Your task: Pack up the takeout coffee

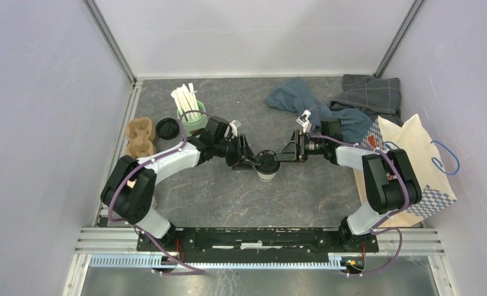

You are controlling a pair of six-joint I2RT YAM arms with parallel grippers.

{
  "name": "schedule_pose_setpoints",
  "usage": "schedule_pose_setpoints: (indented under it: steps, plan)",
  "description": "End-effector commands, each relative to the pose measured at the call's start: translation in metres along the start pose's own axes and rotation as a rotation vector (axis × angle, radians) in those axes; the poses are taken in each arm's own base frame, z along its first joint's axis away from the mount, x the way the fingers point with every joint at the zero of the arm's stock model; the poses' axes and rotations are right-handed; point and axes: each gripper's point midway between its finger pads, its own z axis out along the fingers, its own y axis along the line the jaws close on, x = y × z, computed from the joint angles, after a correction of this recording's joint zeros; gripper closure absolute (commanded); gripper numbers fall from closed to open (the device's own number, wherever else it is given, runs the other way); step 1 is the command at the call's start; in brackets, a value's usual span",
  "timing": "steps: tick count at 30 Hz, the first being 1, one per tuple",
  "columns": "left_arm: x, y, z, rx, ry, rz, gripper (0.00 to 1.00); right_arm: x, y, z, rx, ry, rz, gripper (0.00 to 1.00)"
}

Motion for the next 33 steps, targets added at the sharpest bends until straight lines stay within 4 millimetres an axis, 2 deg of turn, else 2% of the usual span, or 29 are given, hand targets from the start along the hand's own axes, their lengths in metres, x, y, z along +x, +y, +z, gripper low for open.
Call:
schedule_pose_setpoints:
  steps: [1, 3, 6, 10, 17, 28, 33]
  plan:
    - [-0.002, 0.016, -0.003, -0.103, -0.007, -0.011, 0.46, -0.012, 0.007, -0.010, 0.107, -0.003, -0.063, 0.23]
    - [-0.010, -0.002, -0.007, -0.065, -0.019, 0.008, 0.40, -0.015, 0.020, -0.016, 0.100, -0.015, -0.076, 0.20]
    - [-0.019, -0.027, -0.016, -0.009, -0.045, 0.037, 0.32, -0.011, 0.027, -0.023, 0.102, -0.023, -0.056, 0.20]
    - [-0.026, -0.042, -0.025, 0.023, -0.077, 0.048, 0.27, -0.010, 0.036, -0.032, 0.107, -0.048, -0.051, 0.22]
    - [-0.028, -0.030, -0.011, 0.009, -0.052, 0.021, 0.45, 0.016, 0.019, -0.029, 0.131, -0.028, 0.046, 0.49]
    - [-0.026, -0.012, 0.001, -0.035, -0.031, -0.001, 0.61, 0.029, 0.026, -0.012, 0.082, -0.001, 0.057, 0.53]
    - [-0.023, -0.008, 0.002, -0.047, -0.024, -0.008, 0.65, 0.026, 0.024, -0.008, 0.079, -0.012, 0.069, 0.57]
